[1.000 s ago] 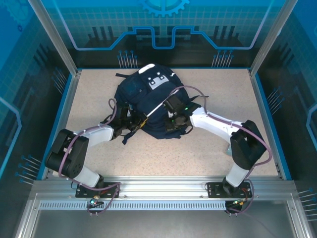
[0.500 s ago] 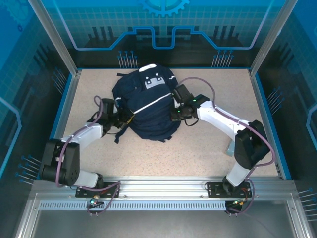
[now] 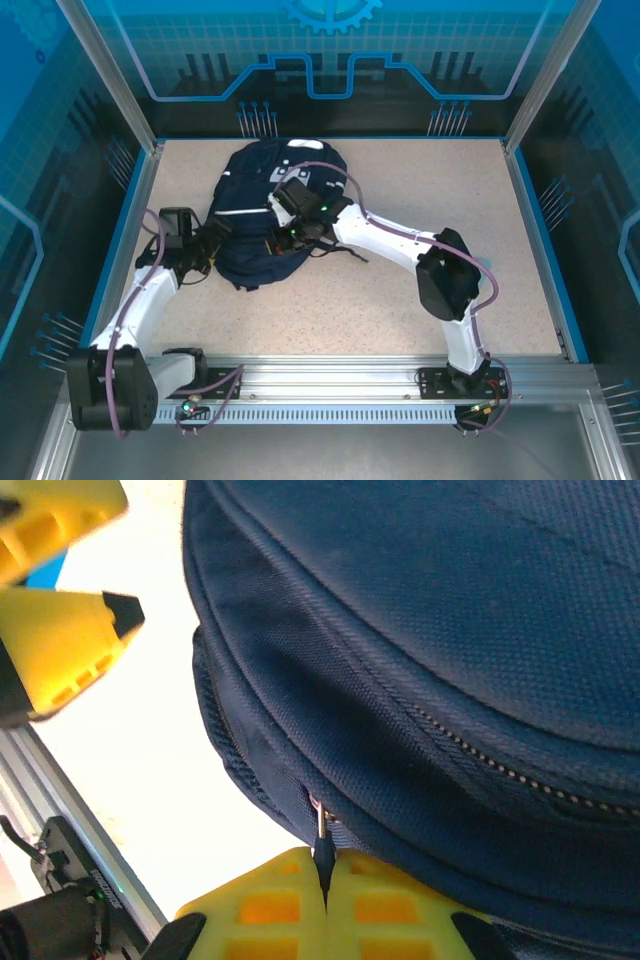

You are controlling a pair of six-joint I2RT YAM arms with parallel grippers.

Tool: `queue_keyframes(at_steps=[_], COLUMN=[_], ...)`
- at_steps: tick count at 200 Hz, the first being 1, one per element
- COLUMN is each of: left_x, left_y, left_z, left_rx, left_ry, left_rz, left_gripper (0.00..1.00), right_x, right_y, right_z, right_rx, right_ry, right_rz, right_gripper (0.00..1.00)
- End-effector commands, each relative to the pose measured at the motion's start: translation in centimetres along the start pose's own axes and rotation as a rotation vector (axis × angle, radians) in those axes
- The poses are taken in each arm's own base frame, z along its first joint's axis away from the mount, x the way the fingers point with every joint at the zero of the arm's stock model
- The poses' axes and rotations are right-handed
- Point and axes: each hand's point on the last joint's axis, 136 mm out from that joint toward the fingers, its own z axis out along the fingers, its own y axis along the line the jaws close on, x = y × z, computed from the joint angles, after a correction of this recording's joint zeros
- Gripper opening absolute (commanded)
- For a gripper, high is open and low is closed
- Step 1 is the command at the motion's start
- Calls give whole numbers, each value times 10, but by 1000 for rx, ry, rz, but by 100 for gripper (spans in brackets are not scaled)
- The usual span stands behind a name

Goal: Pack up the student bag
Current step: Zip the student bag at the top-center of the table.

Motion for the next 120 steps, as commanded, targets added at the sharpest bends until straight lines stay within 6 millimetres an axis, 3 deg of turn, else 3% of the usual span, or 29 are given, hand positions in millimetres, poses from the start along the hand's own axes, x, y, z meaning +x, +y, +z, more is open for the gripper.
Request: queue_keyframes(at_steps=[1, 38, 62, 120], left_x=[12, 23, 22, 31], left_y=[20, -13, -17, -18], left_z=[-7, -4, -1, 18], left_rx=[-40, 150, 145, 159], left_ry=[23, 107, 124, 184], left_rz=[-103, -182, -178, -216], left_gripper=[82, 65, 51, 48], right_x=[-21, -19, -17, -15], right_y=[19, 24, 22, 27], right_z=[-6, 1, 2, 1], right_rx=[-34, -34, -26, -49], right_ry=[-48, -36, -31, -25], right_rz=[-42, -67, -65, -67], right_gripper=[0, 0, 0, 0])
